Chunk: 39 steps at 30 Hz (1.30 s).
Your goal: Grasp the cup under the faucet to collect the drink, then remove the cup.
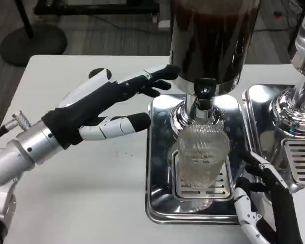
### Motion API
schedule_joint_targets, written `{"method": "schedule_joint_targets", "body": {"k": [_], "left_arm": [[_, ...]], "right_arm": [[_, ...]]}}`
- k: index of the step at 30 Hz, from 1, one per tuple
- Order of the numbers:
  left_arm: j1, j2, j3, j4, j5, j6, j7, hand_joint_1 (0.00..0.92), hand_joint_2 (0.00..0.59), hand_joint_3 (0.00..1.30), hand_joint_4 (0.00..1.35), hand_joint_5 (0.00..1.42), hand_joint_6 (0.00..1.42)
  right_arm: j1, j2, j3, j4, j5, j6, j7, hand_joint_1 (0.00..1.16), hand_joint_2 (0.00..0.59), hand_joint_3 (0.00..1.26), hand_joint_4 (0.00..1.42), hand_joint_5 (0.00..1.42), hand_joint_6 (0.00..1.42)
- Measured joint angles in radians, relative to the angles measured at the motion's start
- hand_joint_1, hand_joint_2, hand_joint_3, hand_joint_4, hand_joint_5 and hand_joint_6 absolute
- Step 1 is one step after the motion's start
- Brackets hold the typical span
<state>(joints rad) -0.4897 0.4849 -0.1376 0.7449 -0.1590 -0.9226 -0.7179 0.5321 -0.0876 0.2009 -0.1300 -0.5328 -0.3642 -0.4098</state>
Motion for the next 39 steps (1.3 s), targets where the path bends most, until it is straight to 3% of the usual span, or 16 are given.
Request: {"method": "schedule_joint_targets", "body": {"k": [10,21,39], "left_arm": [[-0.029,-0.019,0.028,-0.082,-0.036,0.054,-0.087,0.040,0.082,0.13,0.12,0.17,0.24],[-0.040,-0.027,0.044,-0.110,-0.036,0.087,-0.152,0.022,0.078,0.16,0.15,0.19,0.22],[-0.069,-0.026,0.043,-0.130,-0.035,0.099,-0.226,0.011,0.078,0.19,0.17,0.20,0.22]], "right_arm": [[0.001,-0.001,-0.014,0.000,-0.041,0.000,-0.018,0.41,0.485,0.28,0.22,0.24,0.33],[0.026,0.000,-0.033,-0.035,-0.141,0.009,-0.077,0.40,0.503,0.30,0.21,0.20,0.25],[0.033,0.001,-0.044,-0.039,-0.135,0.016,-0.095,0.40,0.503,0.31,0.21,0.20,0.25]]}}
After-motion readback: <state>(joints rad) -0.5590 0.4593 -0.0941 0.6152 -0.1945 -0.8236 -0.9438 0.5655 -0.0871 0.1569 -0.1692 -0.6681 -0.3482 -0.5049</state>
